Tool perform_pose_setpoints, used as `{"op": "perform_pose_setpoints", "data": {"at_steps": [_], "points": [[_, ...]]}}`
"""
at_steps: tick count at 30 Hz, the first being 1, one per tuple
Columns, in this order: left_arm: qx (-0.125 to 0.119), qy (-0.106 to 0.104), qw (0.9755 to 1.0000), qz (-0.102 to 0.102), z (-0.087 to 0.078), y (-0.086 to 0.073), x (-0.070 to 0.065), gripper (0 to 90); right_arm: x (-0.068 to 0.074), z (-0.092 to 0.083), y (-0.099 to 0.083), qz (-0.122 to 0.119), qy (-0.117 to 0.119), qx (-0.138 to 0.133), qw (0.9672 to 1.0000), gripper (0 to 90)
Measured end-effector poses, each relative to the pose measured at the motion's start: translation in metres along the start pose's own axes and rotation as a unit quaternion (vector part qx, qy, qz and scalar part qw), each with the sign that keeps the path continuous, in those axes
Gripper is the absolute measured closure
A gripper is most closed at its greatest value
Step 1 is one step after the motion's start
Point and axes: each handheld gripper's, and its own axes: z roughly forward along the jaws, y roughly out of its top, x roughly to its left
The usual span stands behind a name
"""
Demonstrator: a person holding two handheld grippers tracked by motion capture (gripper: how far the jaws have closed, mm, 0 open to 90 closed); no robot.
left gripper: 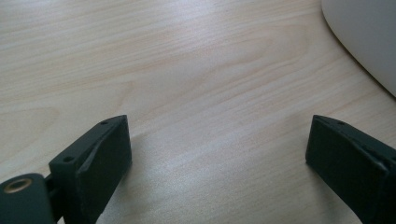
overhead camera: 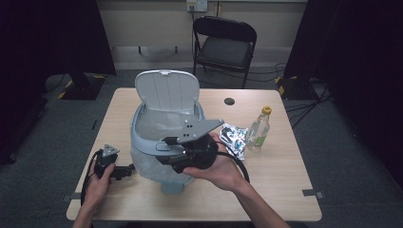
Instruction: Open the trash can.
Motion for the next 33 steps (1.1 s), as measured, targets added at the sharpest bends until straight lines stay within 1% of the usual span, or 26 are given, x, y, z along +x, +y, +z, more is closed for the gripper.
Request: {"op": "perform_pose_setpoints", "data": {"at_steps": [2,5,7,9,10,13,16,18,21,23,24,26,28,30,31,32,33], "points": [[0.000,0.000,1.0000,0.000,0.000,0.000,0.000,6.6,-0.003,-0.002,-0.002,0.006,0.003,-0.005,1.0000,46.3],[0.000,0.000,1.0000,0.000,0.000,0.000,0.000,6.6,-0.009,-0.009,-0.006,0.019,-0.004,-0.012,0.9997,42.7],[0.000,0.000,1.0000,0.000,0.000,0.000,0.000,6.6,-0.015,-0.017,-0.010,0.028,-0.013,-0.024,0.9992,43.4],[0.000,-0.001,1.0000,-0.001,0.000,0.000,0.000,6.6,-0.021,-0.028,-0.016,0.041,-0.032,-0.049,0.9974,44.7],[0.000,0.000,1.0000,0.000,0.000,0.000,0.000,6.6,-0.025,-0.034,-0.018,0.048,-0.040,-0.055,0.9966,44.7],[0.000,0.000,1.0000,0.000,0.000,0.000,0.000,6.6,-0.035,-0.051,-0.027,0.066,-0.067,-0.058,0.9939,44.5],[0.000,0.000,1.0000,0.000,0.000,0.000,0.000,6.6,-0.045,-0.066,-0.039,0.091,-0.088,-0.064,0.9898,45.6],[0.000,0.000,1.0000,0.000,0.000,0.000,0.000,6.6,-0.049,-0.073,-0.049,0.100,-0.107,-0.057,0.9876,45.4],[0.000,0.000,1.0000,0.000,0.000,0.000,0.000,6.6,-0.055,-0.079,-0.066,0.120,-0.127,-0.055,0.9831,44.8],[0.000,0.000,1.0000,0.000,0.000,0.000,0.000,6.6,-0.059,-0.083,-0.078,0.133,-0.144,-0.053,0.9792,44.0],[0.000,0.000,1.0000,0.000,0.000,0.000,0.000,6.6,-0.061,-0.085,-0.086,0.137,-0.154,-0.044,0.9775,43.3],[0.000,0.000,1.0000,0.000,0.000,0.000,0.000,6.6,-0.064,-0.086,-0.097,0.146,-0.166,-0.028,0.9749,41.5],[0.000,0.000,1.0000,0.000,0.000,0.000,0.000,6.6,-0.069,-0.084,-0.112,0.152,-0.178,-0.004,0.9721,41.2],[0.000,0.000,1.0000,0.000,0.000,0.000,0.000,6.6,-0.076,-0.082,-0.128,0.161,-0.193,0.019,0.9677,41.3],[0.000,0.000,1.0000,0.000,0.000,0.000,0.000,6.6,-0.080,-0.080,-0.137,0.173,-0.202,0.026,0.9637,41.9],[0.000,0.000,1.0000,0.000,0.000,0.000,0.000,6.6,-0.084,-0.079,-0.145,0.187,-0.200,0.032,0.9613,42.3],[0.000,0.000,1.0000,0.000,0.000,0.000,0.000,6.6,-0.088,-0.078,-0.153,0.190,-0.206,0.041,0.9590,42.9]]}}
